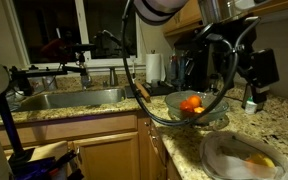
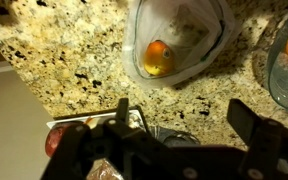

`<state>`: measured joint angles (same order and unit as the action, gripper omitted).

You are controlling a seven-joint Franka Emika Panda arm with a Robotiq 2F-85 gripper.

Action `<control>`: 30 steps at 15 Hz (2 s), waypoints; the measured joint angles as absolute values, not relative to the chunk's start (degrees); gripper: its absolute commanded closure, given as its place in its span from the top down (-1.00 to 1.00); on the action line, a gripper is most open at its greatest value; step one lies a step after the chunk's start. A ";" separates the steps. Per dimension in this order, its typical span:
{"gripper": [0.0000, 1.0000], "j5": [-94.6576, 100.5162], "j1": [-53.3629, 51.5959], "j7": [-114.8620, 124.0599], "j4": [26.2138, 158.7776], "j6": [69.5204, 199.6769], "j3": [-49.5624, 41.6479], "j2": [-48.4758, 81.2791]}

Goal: Take the apple and place it in the bowl

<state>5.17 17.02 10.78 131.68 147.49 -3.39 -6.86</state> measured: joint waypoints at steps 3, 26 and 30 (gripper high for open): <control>1.00 5.17 16.43 12.18 127.88 145.27 -3.77 -3.32; 1.00 5.16 11.82 15.93 114.61 137.71 -7.56 12.06; 1.00 5.11 11.78 16.08 111.44 135.88 -8.84 15.83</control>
